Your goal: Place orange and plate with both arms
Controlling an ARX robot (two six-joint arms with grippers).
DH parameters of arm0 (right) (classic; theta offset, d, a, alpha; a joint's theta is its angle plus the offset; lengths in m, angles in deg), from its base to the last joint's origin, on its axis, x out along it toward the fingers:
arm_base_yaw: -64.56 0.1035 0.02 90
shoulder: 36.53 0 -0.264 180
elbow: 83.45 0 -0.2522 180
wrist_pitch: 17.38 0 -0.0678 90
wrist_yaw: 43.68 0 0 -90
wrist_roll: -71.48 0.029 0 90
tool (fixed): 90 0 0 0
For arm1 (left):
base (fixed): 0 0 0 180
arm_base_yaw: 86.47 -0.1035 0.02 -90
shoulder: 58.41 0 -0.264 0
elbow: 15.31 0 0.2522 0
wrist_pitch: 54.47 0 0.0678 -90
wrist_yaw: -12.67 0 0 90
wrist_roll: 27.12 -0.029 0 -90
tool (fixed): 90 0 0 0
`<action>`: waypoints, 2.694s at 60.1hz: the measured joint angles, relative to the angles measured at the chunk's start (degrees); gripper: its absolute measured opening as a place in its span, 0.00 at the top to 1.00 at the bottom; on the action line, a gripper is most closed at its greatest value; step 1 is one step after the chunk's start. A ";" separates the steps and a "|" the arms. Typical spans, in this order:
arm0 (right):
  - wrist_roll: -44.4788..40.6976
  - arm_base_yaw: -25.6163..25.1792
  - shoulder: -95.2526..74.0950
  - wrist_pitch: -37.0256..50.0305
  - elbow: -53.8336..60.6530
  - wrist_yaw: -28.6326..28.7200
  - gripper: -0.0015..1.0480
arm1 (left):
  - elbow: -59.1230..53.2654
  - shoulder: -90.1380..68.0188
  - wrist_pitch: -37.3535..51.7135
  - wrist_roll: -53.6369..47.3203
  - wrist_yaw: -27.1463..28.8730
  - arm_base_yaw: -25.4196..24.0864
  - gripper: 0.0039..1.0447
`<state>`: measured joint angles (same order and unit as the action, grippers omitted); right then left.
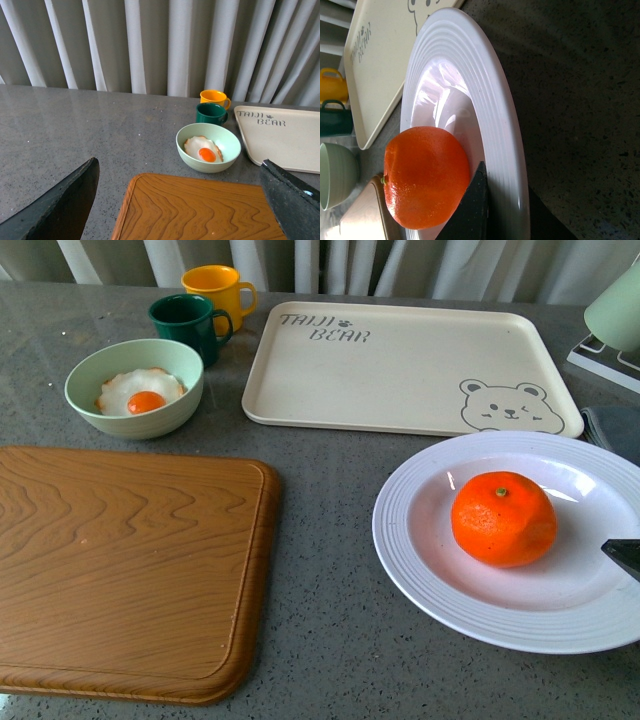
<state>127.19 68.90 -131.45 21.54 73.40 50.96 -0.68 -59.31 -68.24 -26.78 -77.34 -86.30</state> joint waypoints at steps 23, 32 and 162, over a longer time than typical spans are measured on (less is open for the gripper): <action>2.23 0.90 2.95 0.87 -0.90 2.62 0.97 | 0.00 0.00 0.00 0.00 0.00 0.00 0.08; 3.52 1.03 2.93 -0.35 -5.11 2.75 0.97 | 0.00 0.00 0.00 0.00 0.00 0.00 0.08; 10.43 7.39 -40.37 -23.71 -69.22 -0.96 0.60 | 0.00 0.00 0.00 0.00 0.00 0.00 0.08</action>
<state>137.61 76.29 -171.82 -2.17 4.18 50.00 -0.68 -59.31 -68.24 -26.78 -77.34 -86.30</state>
